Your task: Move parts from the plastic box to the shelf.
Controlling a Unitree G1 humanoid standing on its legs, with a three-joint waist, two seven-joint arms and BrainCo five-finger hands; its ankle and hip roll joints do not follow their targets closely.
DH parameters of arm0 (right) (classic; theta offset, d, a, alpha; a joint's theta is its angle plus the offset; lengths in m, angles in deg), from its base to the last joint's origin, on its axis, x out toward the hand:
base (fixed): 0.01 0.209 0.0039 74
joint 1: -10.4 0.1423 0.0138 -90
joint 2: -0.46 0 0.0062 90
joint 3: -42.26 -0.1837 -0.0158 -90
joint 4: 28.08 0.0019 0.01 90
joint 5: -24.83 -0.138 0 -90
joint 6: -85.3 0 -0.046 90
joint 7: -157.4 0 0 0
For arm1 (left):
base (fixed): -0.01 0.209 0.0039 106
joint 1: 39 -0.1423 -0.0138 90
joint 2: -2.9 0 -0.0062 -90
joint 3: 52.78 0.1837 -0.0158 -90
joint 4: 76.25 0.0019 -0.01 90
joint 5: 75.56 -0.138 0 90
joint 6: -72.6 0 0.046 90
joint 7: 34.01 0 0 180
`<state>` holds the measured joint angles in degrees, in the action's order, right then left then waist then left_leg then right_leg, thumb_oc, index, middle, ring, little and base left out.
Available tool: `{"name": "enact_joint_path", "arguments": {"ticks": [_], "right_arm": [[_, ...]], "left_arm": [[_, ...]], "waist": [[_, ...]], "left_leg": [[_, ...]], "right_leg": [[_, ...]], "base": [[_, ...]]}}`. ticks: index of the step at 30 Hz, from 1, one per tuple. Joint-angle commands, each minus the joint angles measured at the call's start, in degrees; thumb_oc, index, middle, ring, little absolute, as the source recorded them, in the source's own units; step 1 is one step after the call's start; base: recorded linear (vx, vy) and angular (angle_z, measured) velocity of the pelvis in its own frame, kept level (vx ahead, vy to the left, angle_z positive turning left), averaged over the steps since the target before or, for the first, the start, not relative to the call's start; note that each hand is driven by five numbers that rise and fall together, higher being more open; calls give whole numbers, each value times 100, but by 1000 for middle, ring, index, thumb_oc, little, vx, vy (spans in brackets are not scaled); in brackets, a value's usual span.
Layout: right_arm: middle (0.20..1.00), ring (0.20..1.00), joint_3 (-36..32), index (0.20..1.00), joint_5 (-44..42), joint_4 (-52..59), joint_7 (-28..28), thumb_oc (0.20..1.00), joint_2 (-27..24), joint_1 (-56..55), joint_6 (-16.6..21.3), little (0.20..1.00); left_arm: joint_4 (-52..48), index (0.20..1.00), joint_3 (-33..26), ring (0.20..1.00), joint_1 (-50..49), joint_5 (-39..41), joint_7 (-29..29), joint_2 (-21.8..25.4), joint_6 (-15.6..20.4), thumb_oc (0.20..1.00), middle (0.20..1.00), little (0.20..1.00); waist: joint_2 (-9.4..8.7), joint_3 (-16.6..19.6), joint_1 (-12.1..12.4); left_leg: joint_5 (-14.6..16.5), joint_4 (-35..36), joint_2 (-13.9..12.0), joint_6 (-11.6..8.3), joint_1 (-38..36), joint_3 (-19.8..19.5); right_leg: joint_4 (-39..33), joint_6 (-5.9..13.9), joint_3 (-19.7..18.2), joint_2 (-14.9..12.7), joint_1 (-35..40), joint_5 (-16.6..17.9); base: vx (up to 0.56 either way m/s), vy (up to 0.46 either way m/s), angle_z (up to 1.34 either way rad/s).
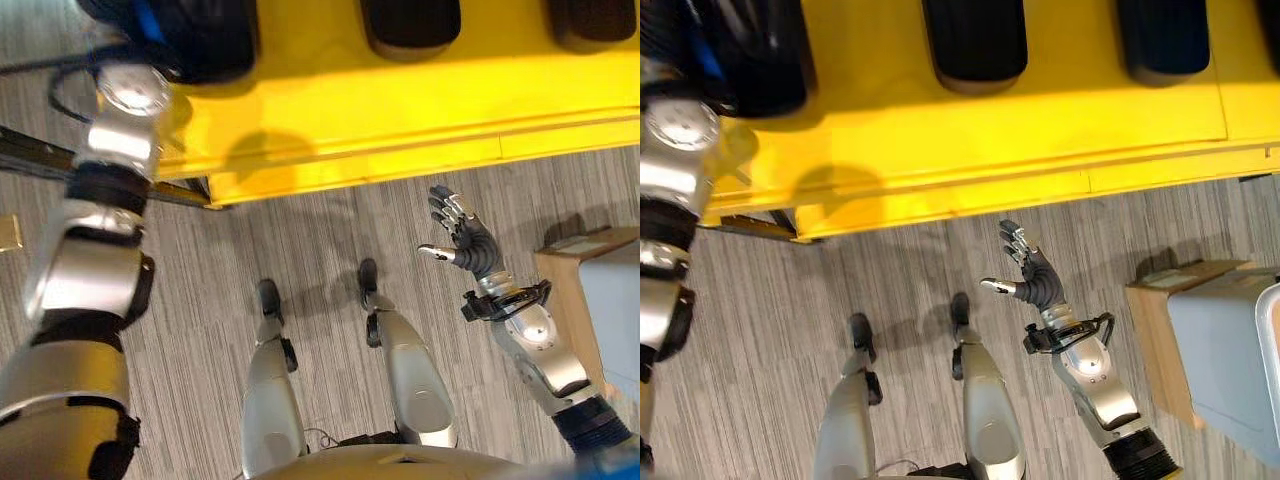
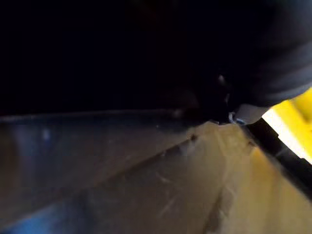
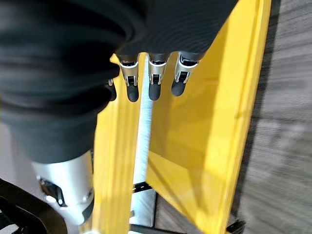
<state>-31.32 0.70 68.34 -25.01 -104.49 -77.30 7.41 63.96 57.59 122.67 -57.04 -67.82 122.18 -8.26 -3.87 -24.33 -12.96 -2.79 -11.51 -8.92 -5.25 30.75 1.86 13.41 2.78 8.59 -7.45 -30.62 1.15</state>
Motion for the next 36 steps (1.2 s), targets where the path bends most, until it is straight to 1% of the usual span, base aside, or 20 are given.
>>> {"name": "enact_joint_path", "arguments": {"ticks": [1,8,10,12,17,23,26,33,34,35,36], "right_arm": [[1000,1000,-132,1000,-195,355,105,1000,-153,-125,341,1000],[1000,1000,-109,1000,-276,360,175,1000,-226,-157,338,1000],[1000,1000,-99,1000,-326,361,189,1000,-247,-172,337,1000],[1000,1000,-90,1000,-363,373,186,1000,-264,-171,344,1000],[1000,1000,-69,1000,-408,380,191,1000,-287,-163,354,1000],[1000,1000,-64,1000,-420,430,210,1000,-308,-202,354,1000],[1000,1000,-70,1000,-435,459,213,1000,-352,-178,368,1000],[1000,1000,-146,1000,-440,493,229,1000,-394,-232,375,1000],[1000,1000,-154,1000,-440,495,235,1000,-393,-242,374,1000],[1000,1000,-168,1000,-434,505,247,1000,-410,-269,374,1000],[1000,1000,-175,1000,-442,512,261,1000,-406,-286,373,1000]], "left_arm": [[-190,200,-209,200,92,153,74,19,251,200,200,200],[483,200,-83,200,298,341,301,37,137,200,200,200],[860,200,-28,200,456,439,394,-5,70,200,200,200],[956,200,-36,200,508,569,437,-41,76,200,200,200],[1286,200,24,200,575,593,556,-23,-9,200,200,200],[1345,200,11,200,586,585,582,-92,-34,200,200,200],[1386,200,128,200,647,304,536,-98,-123,200,200,200],[1437,200,117,200,672,325,564,-115,-134,200,200,200],[1424,790,116,790,674,333,560,-115,-125,790,790,790],[1426,1000,123,1000,687,318,561,-123,-135,1000,1000,1000],[1439,1000,109,1000,679,334,570,-115,-128,1000,1000,1000]], "waist": [[-69,557,62],[-95,547,69],[-113,547,55],[-137,548,49],[-188,551,37],[-191,571,15],[-195,585,-6],[-190,599,-38],[-183,601,-39],[-176,613,-42],[-176,620,-45]], "left_leg": [[844,-1005,-478,-190,83,59],[938,-1225,-456,-163,338,38],[934,-1245,-437,-158,441,18],[932,-1241,-422,-154,485,2],[944,-1268,-420,-138,563,-10],[954,-1279,-409,-138,624,8],[952,-1266,-412,-140,639,27],[971,-1315,-438,-138,714,30],[973,-1317,-438,-137,728,35],[969,-1311,-436,-143,739,49],[971,-1307,-434,-142,741,53]], "right_leg": [[412,641,-183,-590,27,-75],[460,647,-187,-607,-121,-68],[412,662,-174,-621,-158,-33],[382,657,-162,-614,-179,-20],[312,649,-171,-592,-199,13],[290,636,-188,-586,-243,6],[260,631,-212,-561,-280,17],[271,634,-250,-534,-369,15],[275,632,-262,-534,-390,17],[263,632,-254,-538,-391,16],[260,630,-253,-535,-392,18]], "base": [[72,31,6],[-4,18,3],[0,0,0],[0,0,0],[0,0,0],[0,0,0],[0,0,0],[4,0,-1],[0,0,0],[0,0,0],[7,0,-4]]}}
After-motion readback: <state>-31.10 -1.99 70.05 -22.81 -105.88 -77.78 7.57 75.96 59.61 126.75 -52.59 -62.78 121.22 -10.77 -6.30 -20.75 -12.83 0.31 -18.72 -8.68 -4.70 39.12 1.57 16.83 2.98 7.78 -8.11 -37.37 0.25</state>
